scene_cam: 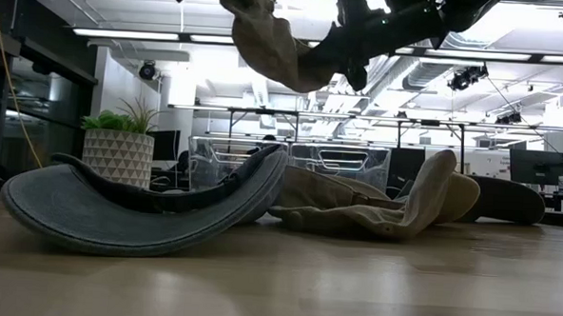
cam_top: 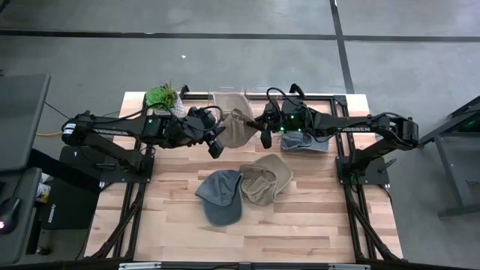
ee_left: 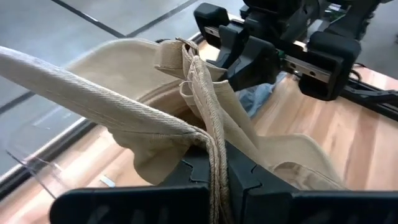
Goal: Pick & Place hat
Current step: Put the left brown cap into the right transparent bin
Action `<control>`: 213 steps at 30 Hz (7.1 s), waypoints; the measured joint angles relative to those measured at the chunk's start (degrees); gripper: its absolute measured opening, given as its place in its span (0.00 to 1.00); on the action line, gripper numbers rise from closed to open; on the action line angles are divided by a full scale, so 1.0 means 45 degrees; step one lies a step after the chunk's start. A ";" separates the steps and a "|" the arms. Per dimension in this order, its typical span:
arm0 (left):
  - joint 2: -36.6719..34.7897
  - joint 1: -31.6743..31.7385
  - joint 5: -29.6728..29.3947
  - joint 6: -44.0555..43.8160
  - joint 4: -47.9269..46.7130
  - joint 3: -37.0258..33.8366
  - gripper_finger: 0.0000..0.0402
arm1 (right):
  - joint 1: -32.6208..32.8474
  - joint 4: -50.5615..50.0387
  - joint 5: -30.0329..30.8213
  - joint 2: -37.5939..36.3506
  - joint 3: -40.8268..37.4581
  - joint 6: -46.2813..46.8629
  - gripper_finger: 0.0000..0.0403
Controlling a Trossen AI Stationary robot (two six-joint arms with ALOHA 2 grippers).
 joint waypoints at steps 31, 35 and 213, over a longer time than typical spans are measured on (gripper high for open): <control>-0.0913 0.0005 0.0786 -0.1282 -0.0903 -0.0005 0.77 | 0.0005 -0.0210 0.0338 -0.0005 -0.0002 0.0039 0.02; -0.1569 0.0005 0.0663 -0.1664 -0.2097 -0.0005 0.77 | 0.0010 -0.0238 0.0341 -0.0005 0.0002 0.0024 0.02; -0.8612 0.0005 0.0166 -0.9029 -0.1823 -0.6980 0.77 | -0.5356 -0.8380 -0.1122 0.0838 0.0615 0.2985 0.00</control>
